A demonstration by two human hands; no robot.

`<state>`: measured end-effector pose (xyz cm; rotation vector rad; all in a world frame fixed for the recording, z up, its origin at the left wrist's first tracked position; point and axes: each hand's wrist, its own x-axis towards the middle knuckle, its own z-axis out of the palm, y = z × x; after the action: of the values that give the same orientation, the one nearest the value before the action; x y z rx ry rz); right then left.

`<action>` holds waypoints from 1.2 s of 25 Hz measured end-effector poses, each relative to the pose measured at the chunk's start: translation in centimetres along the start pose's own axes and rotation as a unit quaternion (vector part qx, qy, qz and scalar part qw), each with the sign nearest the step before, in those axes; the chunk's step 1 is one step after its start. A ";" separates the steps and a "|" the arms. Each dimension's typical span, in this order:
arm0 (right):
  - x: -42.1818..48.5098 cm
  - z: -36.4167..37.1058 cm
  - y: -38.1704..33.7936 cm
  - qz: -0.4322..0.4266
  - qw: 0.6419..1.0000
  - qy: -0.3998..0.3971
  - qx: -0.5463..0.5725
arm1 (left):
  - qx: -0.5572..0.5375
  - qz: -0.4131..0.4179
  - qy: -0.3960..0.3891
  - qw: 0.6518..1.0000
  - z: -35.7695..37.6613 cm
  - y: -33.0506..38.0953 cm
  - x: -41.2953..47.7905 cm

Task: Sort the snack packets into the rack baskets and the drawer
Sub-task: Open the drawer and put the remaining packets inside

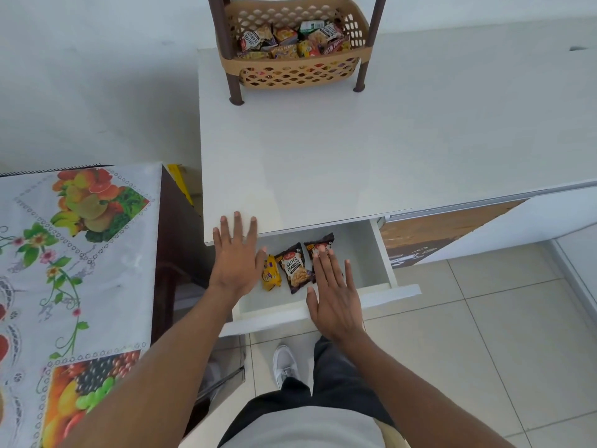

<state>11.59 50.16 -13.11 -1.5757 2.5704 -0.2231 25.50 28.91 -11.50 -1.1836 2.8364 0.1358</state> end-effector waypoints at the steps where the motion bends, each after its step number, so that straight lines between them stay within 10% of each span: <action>1: 0.9 -0.1 0.1 -0.008 1.000 0.005 -0.001 | 0.002 0.023 0.004 1.000 -0.1 0.3 -0.2; 30: 13.1 -2.8 3.4 -0.152 0.980 0.114 -0.056 | 0.069 0.040 -0.068 0.994 -3.1 3.3 2.1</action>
<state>2.19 40.24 -11.30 -2.0971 2.5290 -0.3077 21.61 29.47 -8.47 -0.9940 2.7252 0.0238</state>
